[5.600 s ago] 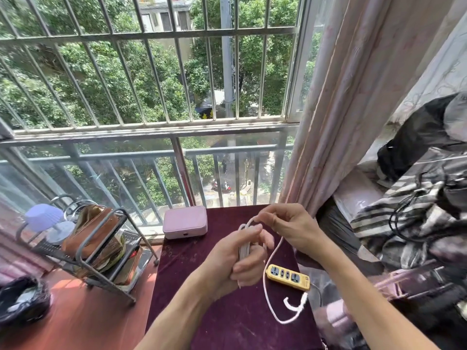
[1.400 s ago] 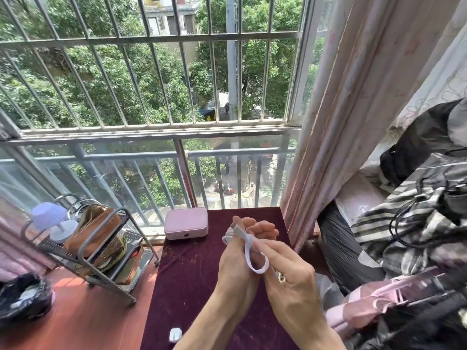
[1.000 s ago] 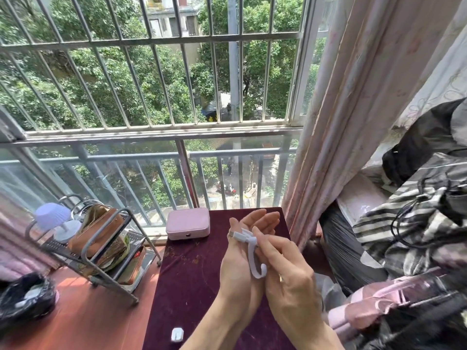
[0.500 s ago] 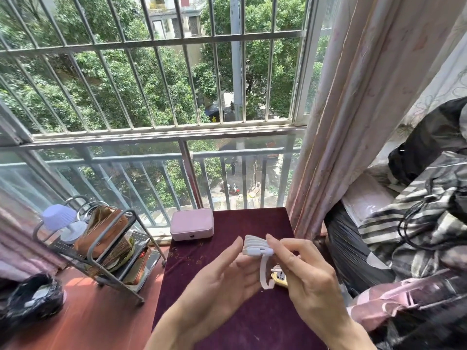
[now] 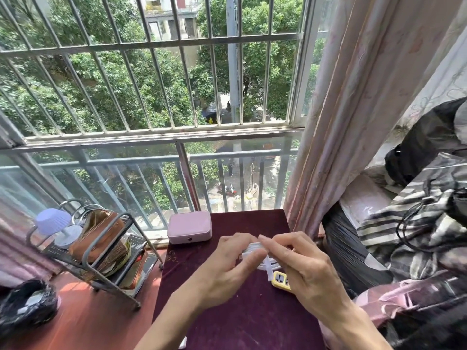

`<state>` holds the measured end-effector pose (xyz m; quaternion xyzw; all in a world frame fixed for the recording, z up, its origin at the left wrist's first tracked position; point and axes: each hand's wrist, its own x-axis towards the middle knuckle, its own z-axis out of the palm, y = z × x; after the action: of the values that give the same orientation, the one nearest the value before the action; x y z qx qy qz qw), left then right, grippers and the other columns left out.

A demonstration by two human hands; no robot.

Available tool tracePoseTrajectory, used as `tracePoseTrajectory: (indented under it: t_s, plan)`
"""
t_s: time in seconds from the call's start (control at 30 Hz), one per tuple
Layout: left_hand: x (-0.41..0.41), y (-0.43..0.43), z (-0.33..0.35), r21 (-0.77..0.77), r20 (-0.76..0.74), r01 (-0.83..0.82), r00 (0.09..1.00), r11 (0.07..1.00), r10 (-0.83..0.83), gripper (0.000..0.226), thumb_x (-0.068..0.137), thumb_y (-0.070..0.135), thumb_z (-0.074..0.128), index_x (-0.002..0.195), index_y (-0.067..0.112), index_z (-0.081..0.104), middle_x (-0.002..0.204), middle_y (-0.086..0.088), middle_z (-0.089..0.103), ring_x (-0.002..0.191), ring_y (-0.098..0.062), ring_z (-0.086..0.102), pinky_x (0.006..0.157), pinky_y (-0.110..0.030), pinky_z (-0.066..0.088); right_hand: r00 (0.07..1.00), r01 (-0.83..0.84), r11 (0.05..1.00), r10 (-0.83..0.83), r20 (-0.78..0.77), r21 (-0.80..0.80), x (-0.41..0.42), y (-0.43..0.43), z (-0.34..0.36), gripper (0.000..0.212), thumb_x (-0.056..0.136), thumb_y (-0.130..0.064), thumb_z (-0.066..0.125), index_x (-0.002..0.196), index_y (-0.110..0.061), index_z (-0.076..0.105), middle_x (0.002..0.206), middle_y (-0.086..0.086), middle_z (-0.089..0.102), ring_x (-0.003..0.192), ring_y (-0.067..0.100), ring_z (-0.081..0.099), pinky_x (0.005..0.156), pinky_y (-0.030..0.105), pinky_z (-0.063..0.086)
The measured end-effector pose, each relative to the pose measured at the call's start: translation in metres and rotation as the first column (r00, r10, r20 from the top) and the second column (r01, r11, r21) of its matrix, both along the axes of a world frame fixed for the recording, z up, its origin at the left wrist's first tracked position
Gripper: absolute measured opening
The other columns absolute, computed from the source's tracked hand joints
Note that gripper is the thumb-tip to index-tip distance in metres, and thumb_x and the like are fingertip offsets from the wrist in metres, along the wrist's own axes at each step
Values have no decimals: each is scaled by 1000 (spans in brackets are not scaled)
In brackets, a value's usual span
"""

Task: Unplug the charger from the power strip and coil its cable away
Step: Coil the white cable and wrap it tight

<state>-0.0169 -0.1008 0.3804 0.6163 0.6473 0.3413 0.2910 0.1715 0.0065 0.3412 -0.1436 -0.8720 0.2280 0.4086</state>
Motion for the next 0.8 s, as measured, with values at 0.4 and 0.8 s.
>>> tracePoseTrajectory:
  t_s: [0.4,0.8]
  plan:
    - [1,10,0,-2,329,3,944,1000,-3,51,106,48,34,81,9,55,74,14,46,70,-9,42,70,-36,39,998,37,998,-39,-48,-48,-3,0,-10,65,96,-9,73,150,-38,54,133,-13,61,117,8,67,93,24,58]
    - [2,11,6,-51,327,-52,943,997,66,65,104,54,34,91,-5,58,87,-25,59,79,-30,53,82,-56,47,986,164,976,-159,-50,143,-7,-11,-8,6,97,-25,69,101,-27,73,137,2,52,110,24,65,100,28,50]
